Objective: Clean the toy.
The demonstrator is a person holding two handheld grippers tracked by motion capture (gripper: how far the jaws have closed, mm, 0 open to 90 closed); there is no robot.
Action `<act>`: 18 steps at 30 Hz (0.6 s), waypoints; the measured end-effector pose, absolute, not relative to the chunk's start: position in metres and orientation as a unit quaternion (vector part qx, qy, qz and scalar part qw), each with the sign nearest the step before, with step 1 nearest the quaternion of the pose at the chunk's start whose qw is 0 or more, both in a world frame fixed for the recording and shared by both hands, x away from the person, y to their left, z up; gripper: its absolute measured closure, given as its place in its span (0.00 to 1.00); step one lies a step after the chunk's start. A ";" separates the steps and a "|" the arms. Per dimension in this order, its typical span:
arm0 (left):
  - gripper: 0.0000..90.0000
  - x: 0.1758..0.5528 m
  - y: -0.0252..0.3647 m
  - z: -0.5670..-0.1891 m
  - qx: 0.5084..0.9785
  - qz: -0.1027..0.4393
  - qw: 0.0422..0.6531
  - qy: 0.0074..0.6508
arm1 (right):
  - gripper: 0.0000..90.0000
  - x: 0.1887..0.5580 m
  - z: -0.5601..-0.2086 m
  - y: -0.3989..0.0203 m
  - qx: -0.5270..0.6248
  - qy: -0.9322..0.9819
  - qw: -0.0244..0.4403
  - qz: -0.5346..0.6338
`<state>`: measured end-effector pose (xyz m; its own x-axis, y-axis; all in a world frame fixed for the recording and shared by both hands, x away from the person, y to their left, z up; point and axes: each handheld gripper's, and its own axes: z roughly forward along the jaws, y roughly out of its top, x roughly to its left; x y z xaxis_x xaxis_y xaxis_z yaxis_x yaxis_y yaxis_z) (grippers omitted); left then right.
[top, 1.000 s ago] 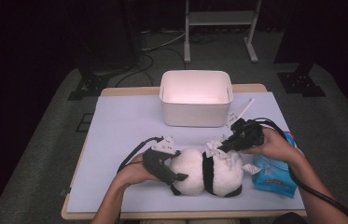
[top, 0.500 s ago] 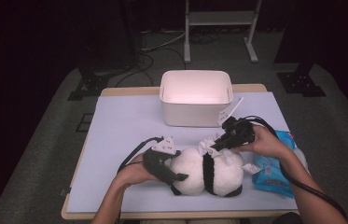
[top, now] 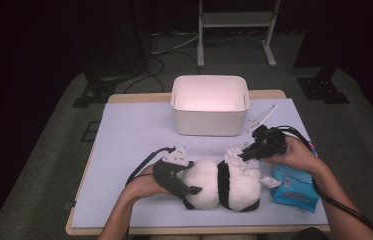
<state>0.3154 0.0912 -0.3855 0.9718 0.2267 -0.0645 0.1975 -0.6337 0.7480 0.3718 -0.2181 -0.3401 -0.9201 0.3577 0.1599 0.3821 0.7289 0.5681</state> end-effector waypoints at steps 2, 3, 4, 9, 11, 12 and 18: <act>0.19 0.315 0.091 -0.385 0.904 0.018 0.411 0.116 | 0.92 0.371 -0.341 -0.223 -0.201 -0.929 0.018 -0.311; 0.19 0.315 0.091 -0.385 0.904 0.018 0.410 0.115 | 0.92 0.370 -0.341 -0.226 -0.203 -0.928 0.017 -0.313; 0.19 0.315 0.091 -0.385 0.904 0.018 0.410 0.115 | 0.92 0.368 -0.341 -0.228 -0.207 -0.927 0.017 -0.313; 0.19 0.315 0.091 -0.385 0.904 0.020 0.411 0.114 | 0.92 0.363 -0.340 -0.236 -0.212 -0.924 0.013 -0.317; 0.19 0.314 0.091 -0.385 0.904 0.019 0.411 0.113 | 0.92 0.361 -0.339 -0.238 -0.212 -0.924 0.011 -0.317; 0.19 0.314 0.091 -0.385 0.904 0.019 0.411 0.113 | 0.92 0.361 -0.339 -0.238 -0.212 -0.924 0.011 -0.317; 0.18 0.314 0.090 -0.385 0.904 0.019 0.411 0.114 | 0.92 0.352 -0.334 -0.243 -0.206 -0.926 0.002 -0.315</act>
